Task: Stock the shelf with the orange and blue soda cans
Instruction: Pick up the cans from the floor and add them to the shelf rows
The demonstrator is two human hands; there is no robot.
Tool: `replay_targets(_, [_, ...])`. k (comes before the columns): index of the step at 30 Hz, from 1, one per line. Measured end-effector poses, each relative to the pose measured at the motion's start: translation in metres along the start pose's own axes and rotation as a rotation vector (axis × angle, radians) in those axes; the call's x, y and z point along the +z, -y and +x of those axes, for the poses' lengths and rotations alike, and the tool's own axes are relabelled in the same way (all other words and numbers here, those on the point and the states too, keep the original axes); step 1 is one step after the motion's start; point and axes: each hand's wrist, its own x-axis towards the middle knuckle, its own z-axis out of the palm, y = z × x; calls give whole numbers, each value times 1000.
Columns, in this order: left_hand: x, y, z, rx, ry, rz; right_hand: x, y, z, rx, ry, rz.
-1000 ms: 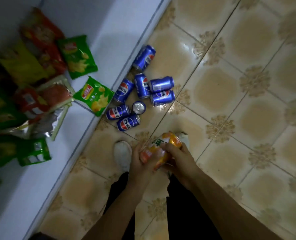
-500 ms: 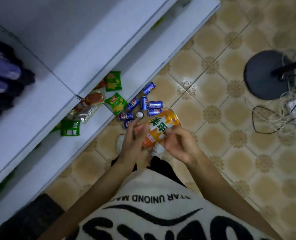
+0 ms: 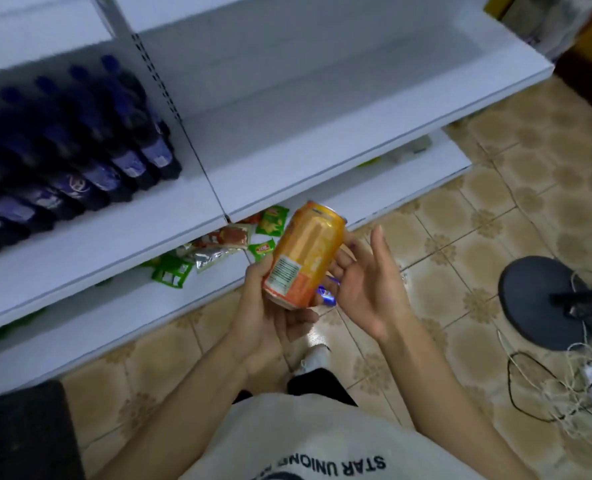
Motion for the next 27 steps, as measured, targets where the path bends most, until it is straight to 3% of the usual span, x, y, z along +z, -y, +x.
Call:
replay_targets(5, [-36, -15, -52, -55, 321, -369, 74, -25, -10, -17, 205, -120])
replay_targets(7, [-53, -23, -77, 24, 334, -391, 108, -42, -16, -31, 287, -176])
replay_targets(10, [-82, -35, -116, 369, 43, -252, 160, -76, -26, -55, 365, -307])
replay_targets(14, [-134, -50, -168, 1015, -528, 246, 225, -129, -42, -94, 422, -395])
replay_targets(18, [-194, -60, -226, 1323, -787, 437, 291, -189, -67, -150, 490, -497])
replay_targets(23, [-260, -62, -286, 1425, -841, 450, 358, -258, -94, -274, 520, -658])
replay_targets(27, [-294, -59, -328, 1352, -534, 175, 392, -282, -102, -320, 643, -741])
